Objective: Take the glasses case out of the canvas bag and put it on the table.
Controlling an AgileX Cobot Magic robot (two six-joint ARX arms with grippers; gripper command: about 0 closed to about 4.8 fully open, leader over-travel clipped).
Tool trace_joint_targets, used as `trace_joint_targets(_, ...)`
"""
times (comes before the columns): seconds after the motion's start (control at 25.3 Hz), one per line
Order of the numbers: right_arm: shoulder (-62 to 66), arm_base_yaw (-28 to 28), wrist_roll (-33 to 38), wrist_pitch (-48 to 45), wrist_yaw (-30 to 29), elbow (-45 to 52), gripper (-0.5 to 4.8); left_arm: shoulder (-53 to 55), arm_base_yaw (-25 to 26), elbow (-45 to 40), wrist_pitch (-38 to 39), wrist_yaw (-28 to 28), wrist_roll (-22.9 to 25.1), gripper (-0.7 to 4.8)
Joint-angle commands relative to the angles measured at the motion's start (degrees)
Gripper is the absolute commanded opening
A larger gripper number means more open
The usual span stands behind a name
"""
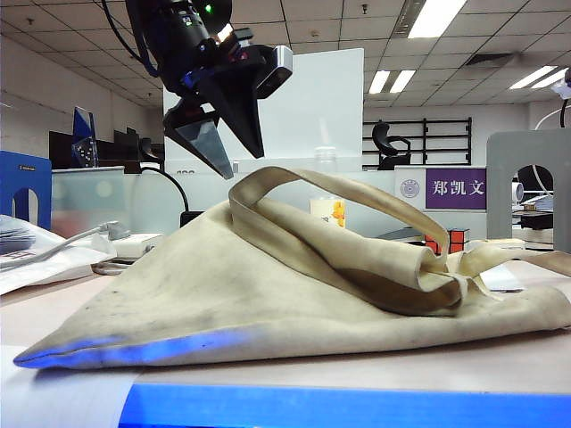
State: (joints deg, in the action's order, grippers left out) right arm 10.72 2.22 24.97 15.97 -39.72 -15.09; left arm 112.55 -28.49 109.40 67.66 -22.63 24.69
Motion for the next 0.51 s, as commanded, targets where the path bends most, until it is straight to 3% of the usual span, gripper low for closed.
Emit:
trace_joint_targets(0.04,0.0,0.0,0.4,-0.7,-0.5,-0.2,-0.04,0.8,-0.2,0.2,-4.4,-0.5,1.0,3.80)
trace_joint_targets(0.4,0.0,0.0,0.5,-0.7,-0.5,-0.2,-0.04,5.3,-1.2,0.2,-6.5,-3.8,-1.1,3.80)
trace_joint_targets(0.51,0.0,0.0,0.5,-0.7,-0.5,-0.2,-0.04,5.7,-2.4,0.2,-7.0,-4.8,-1.1,3.37)
